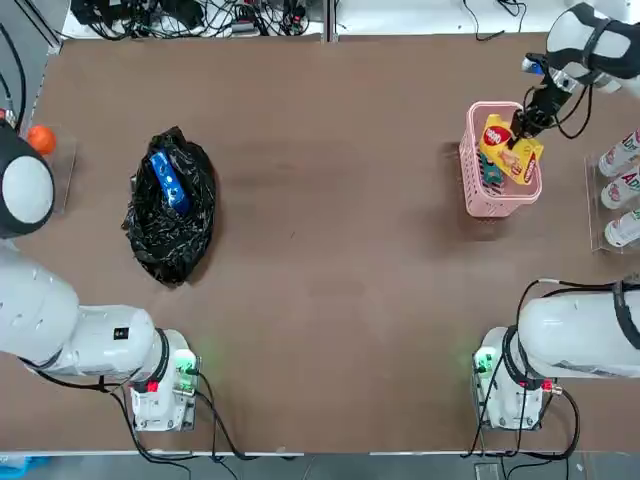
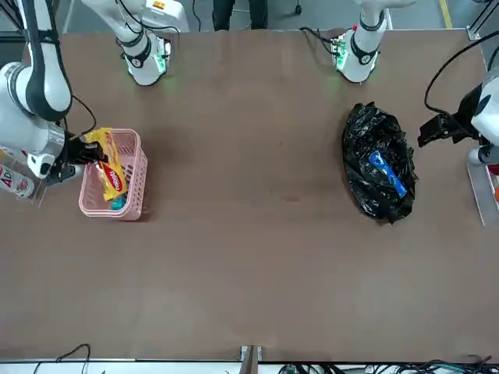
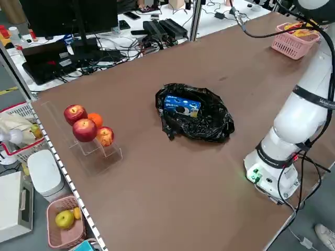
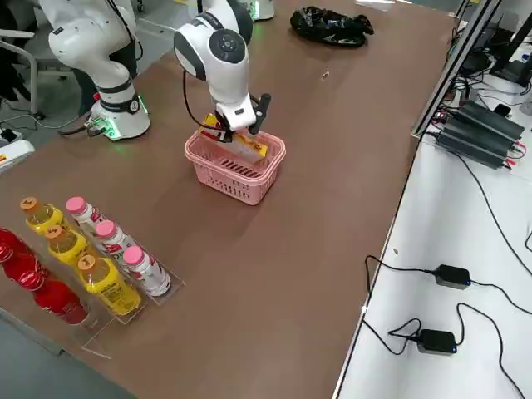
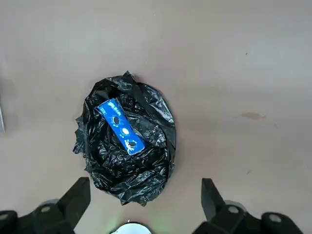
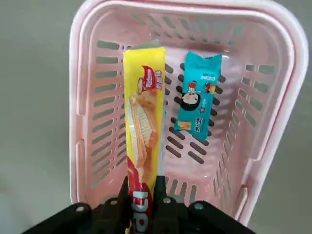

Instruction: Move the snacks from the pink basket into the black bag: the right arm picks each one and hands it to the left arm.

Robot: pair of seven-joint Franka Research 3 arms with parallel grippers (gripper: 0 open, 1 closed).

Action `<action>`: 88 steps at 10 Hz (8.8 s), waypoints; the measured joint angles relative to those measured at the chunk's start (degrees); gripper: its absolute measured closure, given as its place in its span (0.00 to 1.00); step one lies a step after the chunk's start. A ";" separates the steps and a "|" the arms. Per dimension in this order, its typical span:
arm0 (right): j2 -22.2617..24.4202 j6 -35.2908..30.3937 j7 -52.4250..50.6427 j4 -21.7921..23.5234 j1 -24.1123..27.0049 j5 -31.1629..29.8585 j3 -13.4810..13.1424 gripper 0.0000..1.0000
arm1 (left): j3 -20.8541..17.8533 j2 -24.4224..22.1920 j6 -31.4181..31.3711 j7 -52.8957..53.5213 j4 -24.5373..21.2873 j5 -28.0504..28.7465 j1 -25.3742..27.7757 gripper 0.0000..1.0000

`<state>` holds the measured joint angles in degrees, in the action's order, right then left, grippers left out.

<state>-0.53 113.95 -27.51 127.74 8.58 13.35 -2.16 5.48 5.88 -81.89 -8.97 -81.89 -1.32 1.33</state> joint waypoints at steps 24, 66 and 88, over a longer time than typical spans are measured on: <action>-5.32 -21.92 6.22 -20.11 -16.82 32.02 1.65 0.78 | -0.12 6.50 -10.83 -8.66 -1.58 -22.94 1.33 0.00; -27.73 48.60 27.07 -47.58 -63.40 96.16 1.64 0.69 | 13.06 0.39 -34.43 -4.81 -22.09 -50.96 4.22 0.71; -26.71 19.28 27.10 -45.26 -48.09 30.13 -0.57 0.00 | 11.58 0.55 -5.96 -40.07 -22.72 12.46 17.00 0.74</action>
<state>-27.24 133.23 -0.41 82.49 -39.52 43.48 -2.73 17.06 6.43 -87.86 -49.04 -104.62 11.15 18.33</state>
